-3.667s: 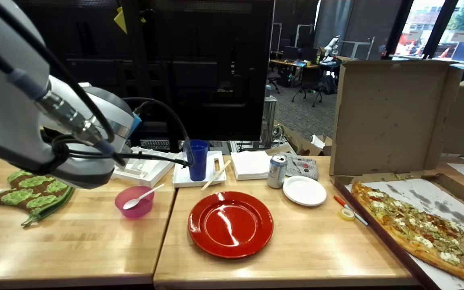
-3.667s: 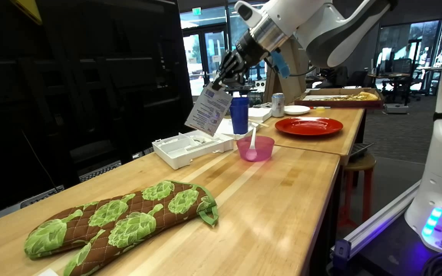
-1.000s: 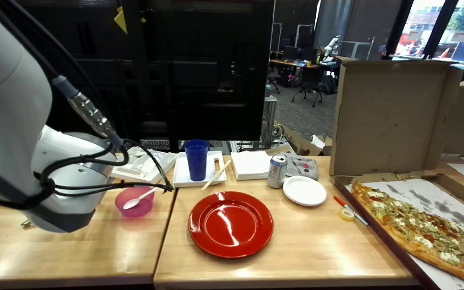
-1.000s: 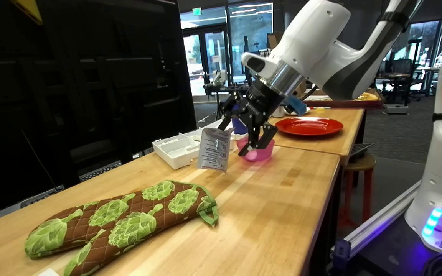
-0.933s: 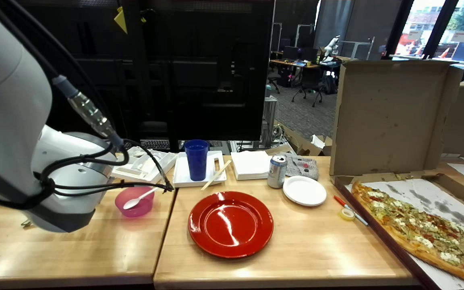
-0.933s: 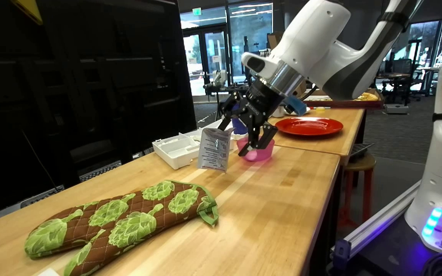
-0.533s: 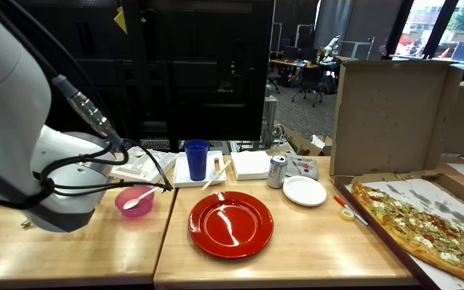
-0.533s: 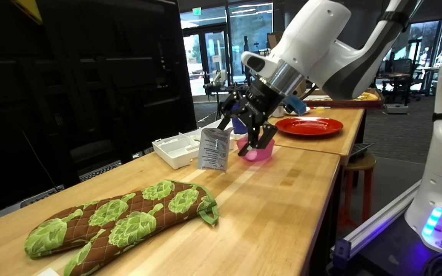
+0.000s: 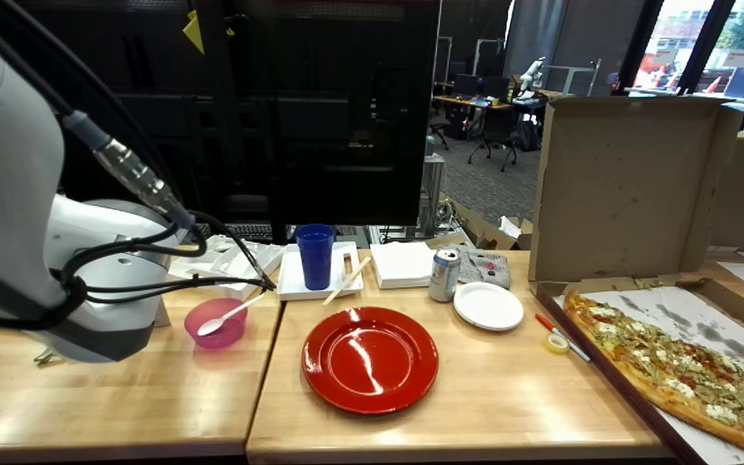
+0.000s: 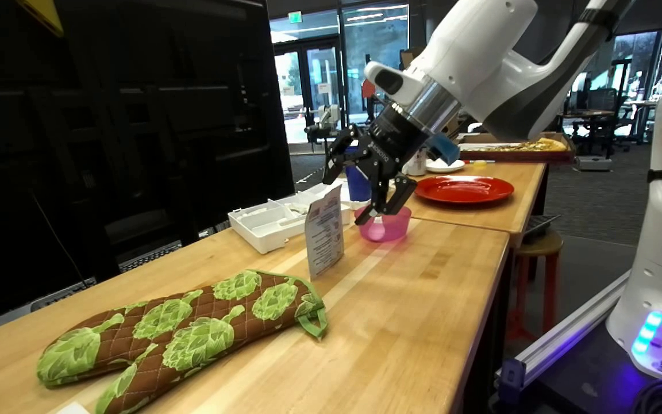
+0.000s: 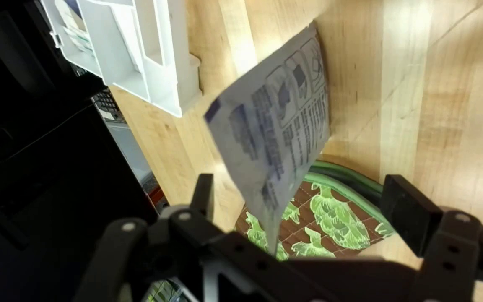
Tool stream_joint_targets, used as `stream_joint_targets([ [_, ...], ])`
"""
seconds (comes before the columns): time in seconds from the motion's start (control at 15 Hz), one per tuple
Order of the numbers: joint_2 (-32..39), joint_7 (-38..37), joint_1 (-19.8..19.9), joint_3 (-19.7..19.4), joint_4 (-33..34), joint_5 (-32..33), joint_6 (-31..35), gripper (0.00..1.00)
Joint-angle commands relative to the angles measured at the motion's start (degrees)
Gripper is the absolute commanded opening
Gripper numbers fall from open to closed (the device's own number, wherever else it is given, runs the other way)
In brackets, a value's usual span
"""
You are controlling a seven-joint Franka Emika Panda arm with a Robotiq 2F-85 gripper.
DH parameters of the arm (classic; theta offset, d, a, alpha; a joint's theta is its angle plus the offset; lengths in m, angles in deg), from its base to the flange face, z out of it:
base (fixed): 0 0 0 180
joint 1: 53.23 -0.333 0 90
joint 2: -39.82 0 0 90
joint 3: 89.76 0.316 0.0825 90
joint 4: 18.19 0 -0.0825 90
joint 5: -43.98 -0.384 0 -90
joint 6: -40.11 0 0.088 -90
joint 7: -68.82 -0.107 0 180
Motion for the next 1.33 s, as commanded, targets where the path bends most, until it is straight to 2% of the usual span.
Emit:
stream_joint_targets([
  [0.0,-5.38,-4.84,-0.93,-0.24,-0.80,5.01,-1.41,1.00],
  [0.6,-9.52,-11.65,0.00,-0.89,-0.48,11.91,-0.69,1.00],
  [1.27,-8.94,-13.17,1.76,-4.35,-0.26,13.45,0.13,1.00],
])
